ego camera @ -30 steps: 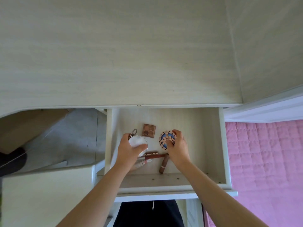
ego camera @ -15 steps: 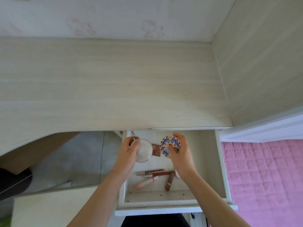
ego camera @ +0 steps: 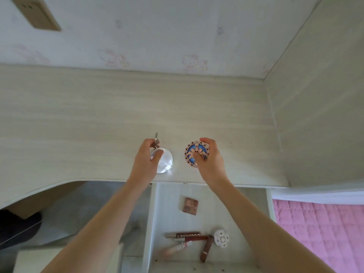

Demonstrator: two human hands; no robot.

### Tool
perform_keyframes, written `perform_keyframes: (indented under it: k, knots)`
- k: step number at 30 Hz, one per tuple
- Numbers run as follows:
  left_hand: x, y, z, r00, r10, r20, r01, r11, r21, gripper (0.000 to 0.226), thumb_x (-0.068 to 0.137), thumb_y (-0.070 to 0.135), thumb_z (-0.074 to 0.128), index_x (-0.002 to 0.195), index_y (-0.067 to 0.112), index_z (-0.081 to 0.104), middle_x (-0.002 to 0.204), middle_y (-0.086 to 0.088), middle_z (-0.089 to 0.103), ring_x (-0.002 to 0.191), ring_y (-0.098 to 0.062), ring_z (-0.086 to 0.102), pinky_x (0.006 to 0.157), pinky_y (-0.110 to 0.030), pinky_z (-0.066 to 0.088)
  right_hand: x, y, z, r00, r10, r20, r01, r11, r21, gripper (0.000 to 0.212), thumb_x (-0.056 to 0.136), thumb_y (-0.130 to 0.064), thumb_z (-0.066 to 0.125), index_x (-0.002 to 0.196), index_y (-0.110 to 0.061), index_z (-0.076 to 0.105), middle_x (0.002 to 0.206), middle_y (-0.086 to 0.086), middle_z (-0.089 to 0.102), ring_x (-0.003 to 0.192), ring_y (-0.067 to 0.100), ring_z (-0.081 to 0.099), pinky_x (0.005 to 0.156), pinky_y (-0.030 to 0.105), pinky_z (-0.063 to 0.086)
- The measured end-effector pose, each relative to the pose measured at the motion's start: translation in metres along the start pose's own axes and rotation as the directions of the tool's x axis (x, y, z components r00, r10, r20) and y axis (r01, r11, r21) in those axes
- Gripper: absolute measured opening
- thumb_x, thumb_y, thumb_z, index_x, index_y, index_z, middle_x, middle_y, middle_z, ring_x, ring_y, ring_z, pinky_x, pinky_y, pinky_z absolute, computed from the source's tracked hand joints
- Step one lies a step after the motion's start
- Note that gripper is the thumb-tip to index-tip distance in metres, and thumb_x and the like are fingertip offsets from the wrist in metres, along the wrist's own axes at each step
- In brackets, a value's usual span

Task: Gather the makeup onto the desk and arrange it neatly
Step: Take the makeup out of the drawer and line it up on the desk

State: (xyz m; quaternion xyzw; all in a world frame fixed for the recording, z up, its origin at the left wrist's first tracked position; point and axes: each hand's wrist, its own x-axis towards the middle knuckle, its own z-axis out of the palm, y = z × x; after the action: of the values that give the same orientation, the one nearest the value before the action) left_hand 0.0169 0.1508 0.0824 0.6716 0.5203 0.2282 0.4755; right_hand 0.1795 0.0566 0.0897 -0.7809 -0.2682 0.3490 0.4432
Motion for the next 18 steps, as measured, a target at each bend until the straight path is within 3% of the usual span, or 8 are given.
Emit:
perform_keyframes:
  k: [6,12,16,18]
  knots:
    - [0.057,0.0,0.002,0.998,0.045,0.045,-0.052,0.988,0.148,0.019,0.093,0.008,0.054,0.112,0.009,0.055,0.114,-0.002,0.061,0.109,-0.017,0.054,0.094,-0.028,0.04,0.049,-0.006,0.016,1.0,-0.002,0.031,0.003,0.999,-0.04,0.043,0.088,-0.009,0.056,0.126,-0.028,0.045,0.122,0.004,0.054,0.102,0.017,0.056,0.075,0.022,0.047]
    - [0.088,-0.003,0.012,0.999,0.038,0.035,-0.044,0.985,0.166,0.019,0.093,0.01,0.055,0.112,0.011,0.056,0.116,0.002,0.06,0.105,-0.011,0.051,0.084,-0.017,0.033,0.077,0.0,0.028,0.999,0.013,0.053,-0.01,0.998,-0.07,0.045,0.085,-0.008,0.057,0.122,-0.03,0.046,0.118,0.003,0.055,0.099,0.017,0.057,0.074,0.024,0.049]
    - [0.1,-0.005,0.019,0.996,0.085,0.036,-0.091,0.978,0.187,0.017,0.092,0.01,0.057,0.109,0.012,0.059,0.113,0.003,0.063,0.105,-0.012,0.054,0.085,-0.016,0.034,0.087,0.005,0.031,0.998,-0.007,0.06,0.012,0.997,-0.082,0.045,0.084,-0.008,0.059,0.119,-0.033,0.046,0.116,0.001,0.055,0.098,0.014,0.057,0.065,0.012,0.044]
    - [0.105,-0.006,0.022,0.993,0.11,0.038,-0.116,0.967,0.227,0.017,0.092,0.011,0.058,0.108,0.012,0.061,0.109,0.005,0.063,0.105,-0.015,0.054,0.086,-0.02,0.036,0.09,0.007,0.031,0.998,-0.016,0.061,0.021,0.996,-0.085,0.044,0.084,-0.009,0.06,0.118,-0.034,0.046,0.115,0.0,0.056,0.097,0.013,0.058,0.067,0.014,0.046]
